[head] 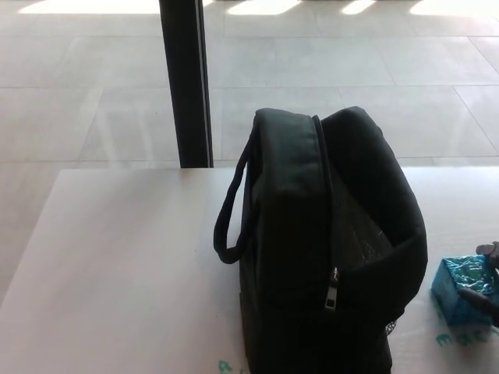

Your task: The robot uses its right hand to pick up the cube kept on the middle of the desk and put it inside the bag next to it

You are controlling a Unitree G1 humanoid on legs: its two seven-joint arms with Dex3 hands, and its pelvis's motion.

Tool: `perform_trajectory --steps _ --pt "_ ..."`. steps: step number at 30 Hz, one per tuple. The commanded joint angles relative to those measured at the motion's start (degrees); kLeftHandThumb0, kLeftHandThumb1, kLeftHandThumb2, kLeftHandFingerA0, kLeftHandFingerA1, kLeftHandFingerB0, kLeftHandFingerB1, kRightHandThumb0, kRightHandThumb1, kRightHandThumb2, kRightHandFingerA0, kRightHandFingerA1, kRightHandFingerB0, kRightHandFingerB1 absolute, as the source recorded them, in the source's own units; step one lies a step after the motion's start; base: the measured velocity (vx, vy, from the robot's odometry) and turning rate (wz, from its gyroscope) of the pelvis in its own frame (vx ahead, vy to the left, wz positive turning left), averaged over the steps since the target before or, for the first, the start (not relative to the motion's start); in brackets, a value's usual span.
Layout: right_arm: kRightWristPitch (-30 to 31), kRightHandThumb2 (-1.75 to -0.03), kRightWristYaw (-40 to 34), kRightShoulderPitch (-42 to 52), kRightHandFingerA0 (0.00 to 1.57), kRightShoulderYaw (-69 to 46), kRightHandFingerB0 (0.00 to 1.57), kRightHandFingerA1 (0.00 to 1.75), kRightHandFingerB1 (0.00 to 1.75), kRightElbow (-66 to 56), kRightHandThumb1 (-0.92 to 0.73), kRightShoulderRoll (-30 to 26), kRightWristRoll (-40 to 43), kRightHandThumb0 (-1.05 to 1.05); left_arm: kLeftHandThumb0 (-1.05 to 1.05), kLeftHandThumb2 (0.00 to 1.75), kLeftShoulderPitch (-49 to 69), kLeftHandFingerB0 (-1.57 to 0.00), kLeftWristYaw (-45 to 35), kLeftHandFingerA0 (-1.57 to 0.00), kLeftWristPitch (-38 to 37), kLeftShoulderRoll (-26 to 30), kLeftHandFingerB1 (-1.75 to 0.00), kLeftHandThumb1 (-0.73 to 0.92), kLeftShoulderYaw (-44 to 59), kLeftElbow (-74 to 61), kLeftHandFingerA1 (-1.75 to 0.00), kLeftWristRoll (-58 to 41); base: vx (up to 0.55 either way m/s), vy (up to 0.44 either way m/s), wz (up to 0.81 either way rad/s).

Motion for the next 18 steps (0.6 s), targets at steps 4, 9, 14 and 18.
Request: perform_trajectory --steps 4,9,14,18 --pt "-1.7 -1.01 -1.4 -0.6 0.00 1.0 0.05 0.11 0.04 -1.7 -0.67 2.5 -4.3 -1.02 -0.75 0.60 0.5 -0.28 0.1 -0.29 3.1 0.9 -0.39 0.69 0.8 -2.7 -0.48 -0.3 0.00 0.000 0.00" --pt "-0.3 -1.00 -0.2 -1.7 0.00 1.8 0.00 0.38 0.09 -2.4 -0.61 2.3 -6.2 -0.91 -0.72 0.60 0.7 -0.28 0.0 -0.29 3.3 0.8 -0.40 0.68 1.6 -3.2 -0.50 -1.0 0.00 0.000 0.00" --pt "2.4 -0.85 3.9 -1.3 0.34 3.0 0.00 0.61 0.00 -2.5 -0.55 1.1 -7.1 -0.83 -0.73 0.60 0.1 -0.26 -0.9 -0.30 3.0 1.2 -0.39 0.71 0.7 -2.8 -0.51 -0.1 0.00 0.000 0.00" --pt "3.2 -0.84 2.6 -0.1 0.53 5.6 0.00 0.67 0.01 -3.7 -0.53 0.5 -10.4 -0.79 -0.75 0.61 -0.1 -0.26 -1.1 -0.30 2.1 1.5 -0.39 0.72 0.0 -2.3 -0.50 0.3 0.00 0.000 0.00"
